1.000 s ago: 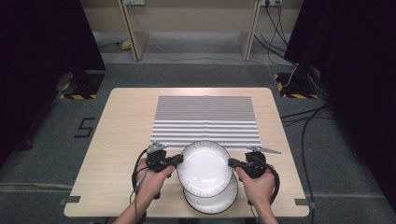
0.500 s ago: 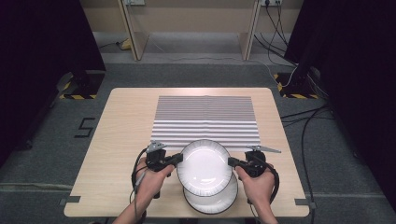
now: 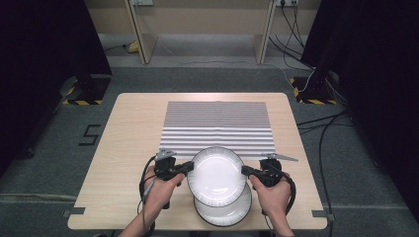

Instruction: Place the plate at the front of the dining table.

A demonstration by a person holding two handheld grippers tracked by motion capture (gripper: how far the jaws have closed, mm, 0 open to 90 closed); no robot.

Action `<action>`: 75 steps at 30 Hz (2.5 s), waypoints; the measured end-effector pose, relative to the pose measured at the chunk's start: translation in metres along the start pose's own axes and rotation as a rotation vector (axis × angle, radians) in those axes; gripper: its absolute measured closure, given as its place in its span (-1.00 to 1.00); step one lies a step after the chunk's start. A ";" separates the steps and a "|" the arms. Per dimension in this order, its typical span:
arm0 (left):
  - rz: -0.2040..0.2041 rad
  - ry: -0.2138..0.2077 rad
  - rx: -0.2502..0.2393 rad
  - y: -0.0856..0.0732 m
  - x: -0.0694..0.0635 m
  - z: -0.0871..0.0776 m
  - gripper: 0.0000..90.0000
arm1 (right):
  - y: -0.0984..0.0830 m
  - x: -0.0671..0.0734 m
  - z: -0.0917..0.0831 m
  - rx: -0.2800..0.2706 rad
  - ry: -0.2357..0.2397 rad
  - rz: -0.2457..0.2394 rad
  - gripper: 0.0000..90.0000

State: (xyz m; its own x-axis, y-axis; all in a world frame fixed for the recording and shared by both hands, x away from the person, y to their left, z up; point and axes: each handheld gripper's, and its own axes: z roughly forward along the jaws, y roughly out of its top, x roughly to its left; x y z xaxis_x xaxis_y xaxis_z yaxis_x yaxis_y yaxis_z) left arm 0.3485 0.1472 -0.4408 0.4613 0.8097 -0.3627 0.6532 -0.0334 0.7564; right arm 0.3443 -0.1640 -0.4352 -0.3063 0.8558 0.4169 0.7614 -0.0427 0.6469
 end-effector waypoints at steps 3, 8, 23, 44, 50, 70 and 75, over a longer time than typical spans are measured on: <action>-0.001 0.000 0.000 0.000 0.000 0.000 0.91 | 0.000 0.000 0.000 -0.001 0.001 0.002 0.91; 0.000 0.000 0.000 0.001 0.000 0.000 0.91 | 0.001 0.000 0.000 -0.004 0.000 0.000 0.92; -0.002 -0.001 -0.007 0.006 -0.001 -0.001 0.91 | 0.005 0.001 -0.002 -0.013 -0.003 -0.005 0.91; -0.001 -0.001 -0.017 0.012 -0.001 -0.002 0.91 | 0.011 0.003 -0.004 -0.024 -0.002 -0.002 0.92; 0.000 -0.002 -0.020 0.014 -0.002 -0.003 0.91 | 0.011 0.003 -0.004 -0.029 -0.001 0.000 0.92; -0.003 -0.003 -0.033 0.018 -0.001 -0.004 0.91 | 0.015 0.004 -0.004 -0.033 0.002 0.000 0.92; -0.004 -0.003 -0.041 0.020 -0.001 -0.004 0.91 | 0.017 0.004 -0.005 -0.037 0.001 0.001 0.92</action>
State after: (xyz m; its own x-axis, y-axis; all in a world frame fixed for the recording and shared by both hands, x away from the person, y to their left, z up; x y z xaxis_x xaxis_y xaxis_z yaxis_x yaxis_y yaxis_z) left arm 0.3584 0.1478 -0.4231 0.4605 0.8079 -0.3677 0.6302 -0.0058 0.7764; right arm 0.3526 -0.1634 -0.4194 -0.3059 0.8551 0.4187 0.7401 -0.0631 0.6695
